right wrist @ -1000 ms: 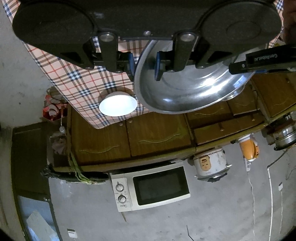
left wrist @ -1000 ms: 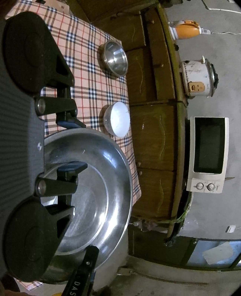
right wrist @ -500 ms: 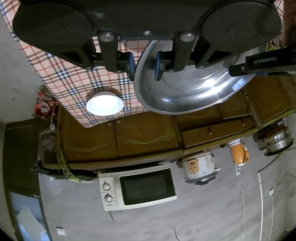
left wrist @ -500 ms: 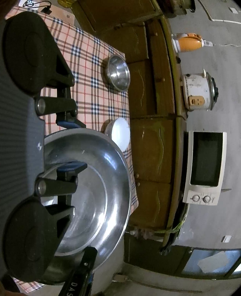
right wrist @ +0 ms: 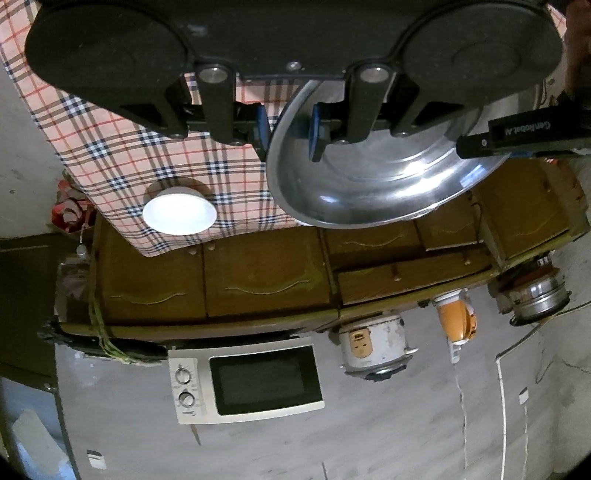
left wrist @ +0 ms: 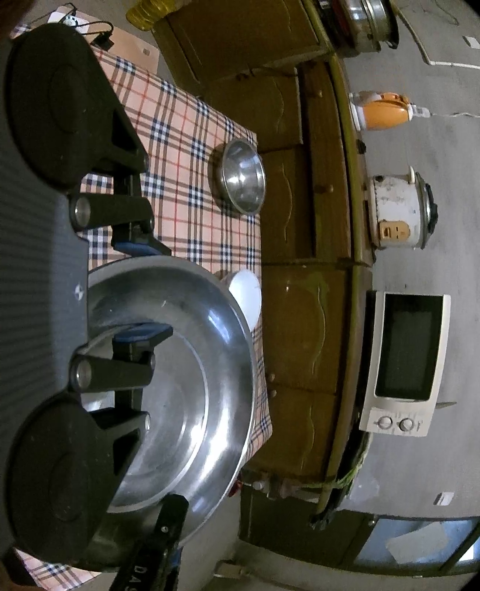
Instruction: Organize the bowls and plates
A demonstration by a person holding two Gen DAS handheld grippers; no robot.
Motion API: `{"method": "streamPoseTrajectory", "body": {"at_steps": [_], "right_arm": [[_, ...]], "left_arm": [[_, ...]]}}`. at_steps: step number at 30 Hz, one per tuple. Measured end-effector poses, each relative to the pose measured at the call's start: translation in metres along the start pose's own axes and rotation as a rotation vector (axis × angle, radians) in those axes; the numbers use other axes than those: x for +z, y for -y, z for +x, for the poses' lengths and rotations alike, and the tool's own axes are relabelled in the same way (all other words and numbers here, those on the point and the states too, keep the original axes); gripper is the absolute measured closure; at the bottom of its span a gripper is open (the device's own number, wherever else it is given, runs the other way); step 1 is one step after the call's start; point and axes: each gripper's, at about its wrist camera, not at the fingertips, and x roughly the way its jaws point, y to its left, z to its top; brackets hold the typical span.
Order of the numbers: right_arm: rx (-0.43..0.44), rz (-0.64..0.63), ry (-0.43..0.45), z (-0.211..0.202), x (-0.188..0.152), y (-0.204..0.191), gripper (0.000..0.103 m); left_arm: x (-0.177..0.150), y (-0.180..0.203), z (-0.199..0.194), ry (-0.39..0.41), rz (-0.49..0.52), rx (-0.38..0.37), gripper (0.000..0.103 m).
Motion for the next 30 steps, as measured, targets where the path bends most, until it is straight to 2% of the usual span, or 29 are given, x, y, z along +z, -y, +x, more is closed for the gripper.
{"method": "streamPoseTrajectory", "body": {"at_steps": [30], "right_arm": [[0.093,-0.072,-0.117,0.060,-0.024,-0.077,0.074]], "left_arm": [[-0.017,-0.080,0.014,-0.051,-0.090,0.105,0.066]]}}
